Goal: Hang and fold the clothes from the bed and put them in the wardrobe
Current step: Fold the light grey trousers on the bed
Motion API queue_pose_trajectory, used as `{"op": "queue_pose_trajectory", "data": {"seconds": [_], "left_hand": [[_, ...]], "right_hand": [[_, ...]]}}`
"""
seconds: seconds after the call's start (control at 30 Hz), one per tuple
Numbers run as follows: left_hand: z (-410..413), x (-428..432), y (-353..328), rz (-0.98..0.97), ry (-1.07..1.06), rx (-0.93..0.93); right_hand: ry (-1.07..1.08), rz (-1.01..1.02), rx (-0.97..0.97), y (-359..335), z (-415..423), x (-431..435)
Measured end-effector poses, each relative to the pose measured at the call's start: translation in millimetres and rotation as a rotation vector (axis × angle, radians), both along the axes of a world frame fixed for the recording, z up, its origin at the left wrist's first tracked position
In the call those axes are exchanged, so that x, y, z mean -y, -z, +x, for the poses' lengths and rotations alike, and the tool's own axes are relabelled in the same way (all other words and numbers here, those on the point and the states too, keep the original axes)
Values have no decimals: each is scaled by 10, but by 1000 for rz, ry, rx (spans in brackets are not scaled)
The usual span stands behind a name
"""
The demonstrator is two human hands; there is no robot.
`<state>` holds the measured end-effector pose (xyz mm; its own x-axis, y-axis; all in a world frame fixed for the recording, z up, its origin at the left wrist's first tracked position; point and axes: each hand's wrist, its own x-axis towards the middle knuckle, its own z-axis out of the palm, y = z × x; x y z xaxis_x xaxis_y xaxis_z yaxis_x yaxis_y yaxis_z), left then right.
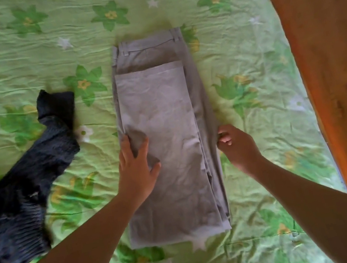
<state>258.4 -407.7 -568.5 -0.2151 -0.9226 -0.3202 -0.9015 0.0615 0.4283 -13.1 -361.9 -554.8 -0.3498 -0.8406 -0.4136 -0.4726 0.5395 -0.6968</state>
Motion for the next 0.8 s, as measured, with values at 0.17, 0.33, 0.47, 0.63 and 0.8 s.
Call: {"op": "queue_pose_trajectory", "data": {"seconds": [0.17, 0.33, 0.47, 0.63, 0.8], "left_hand": [[11, 34, 63, 31, 26, 36], [35, 24, 137, 12, 41, 44], [70, 53, 184, 11, 19, -17], [54, 50, 137, 40, -20, -74], [93, 309, 50, -90, -343, -341]], "right_hand": [[-83, -20, -298, 35, 51, 142], [-339, -43, -733, 59, 20, 254], [-454, -138, -797, 95, -74, 293], [-275, -105, -507, 106, -246, 169], [158, 15, 74, 85, -229, 401]]}}
